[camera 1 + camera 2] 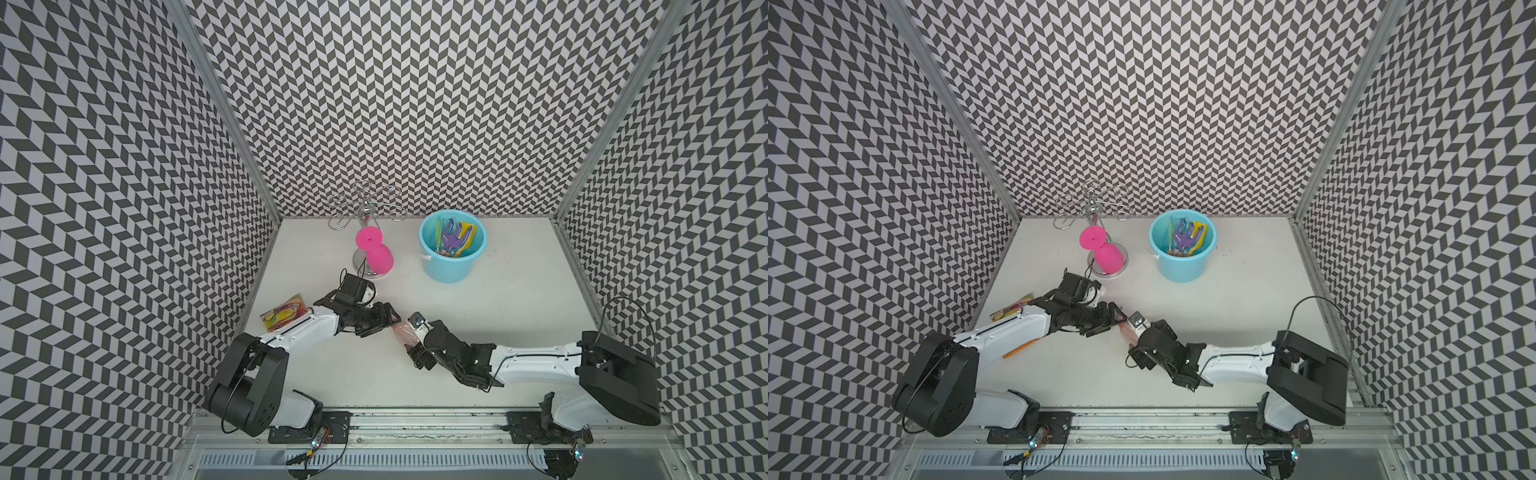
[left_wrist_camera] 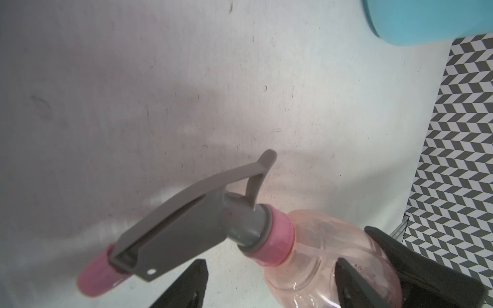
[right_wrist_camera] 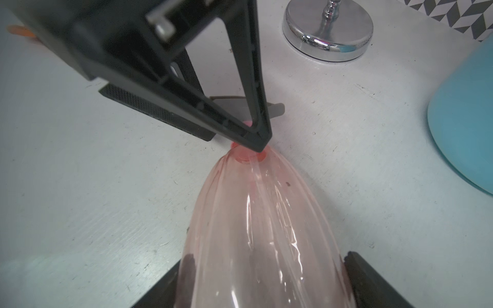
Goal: Organize the gardening tools
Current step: Adjust the gardening tool at the center of the board.
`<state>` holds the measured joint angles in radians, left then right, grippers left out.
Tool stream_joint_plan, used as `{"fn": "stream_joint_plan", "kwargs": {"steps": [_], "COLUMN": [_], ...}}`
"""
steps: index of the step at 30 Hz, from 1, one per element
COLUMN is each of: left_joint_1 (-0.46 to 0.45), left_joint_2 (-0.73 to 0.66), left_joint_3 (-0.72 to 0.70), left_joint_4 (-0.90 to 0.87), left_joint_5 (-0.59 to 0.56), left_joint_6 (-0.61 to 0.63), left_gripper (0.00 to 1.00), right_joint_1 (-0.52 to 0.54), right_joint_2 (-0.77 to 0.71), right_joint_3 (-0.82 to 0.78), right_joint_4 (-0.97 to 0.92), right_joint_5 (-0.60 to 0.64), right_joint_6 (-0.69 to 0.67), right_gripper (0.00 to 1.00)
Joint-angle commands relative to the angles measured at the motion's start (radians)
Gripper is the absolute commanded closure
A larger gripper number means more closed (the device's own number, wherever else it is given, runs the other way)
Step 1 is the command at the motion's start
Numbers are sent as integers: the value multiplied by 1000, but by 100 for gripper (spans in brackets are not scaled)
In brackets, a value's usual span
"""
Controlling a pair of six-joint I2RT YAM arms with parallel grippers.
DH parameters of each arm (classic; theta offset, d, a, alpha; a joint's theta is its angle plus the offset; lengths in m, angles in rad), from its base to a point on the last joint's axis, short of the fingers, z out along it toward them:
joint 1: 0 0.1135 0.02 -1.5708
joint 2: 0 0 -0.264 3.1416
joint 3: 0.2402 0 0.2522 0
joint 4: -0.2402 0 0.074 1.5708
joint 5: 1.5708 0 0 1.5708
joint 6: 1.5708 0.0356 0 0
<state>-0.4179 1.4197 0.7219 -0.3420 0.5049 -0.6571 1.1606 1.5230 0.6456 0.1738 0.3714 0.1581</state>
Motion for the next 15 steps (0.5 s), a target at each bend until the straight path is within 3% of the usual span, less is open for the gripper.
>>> {"fn": "stream_joint_plan", "kwargs": {"steps": [1, 15], "left_joint_1": [6, 17], "left_joint_2": [29, 135], "left_joint_3": [27, 31], "left_joint_4": [32, 85], "left_joint_5": [5, -3], "left_joint_6": [-7, -24], "left_gripper": [24, 32], "right_joint_1": [16, 63], "right_joint_2": [12, 65], "right_joint_3": [5, 32], "right_joint_4": [87, 99], "right_joint_5": [35, 37], "right_joint_6": [7, -17], "right_gripper": [16, 14]}}
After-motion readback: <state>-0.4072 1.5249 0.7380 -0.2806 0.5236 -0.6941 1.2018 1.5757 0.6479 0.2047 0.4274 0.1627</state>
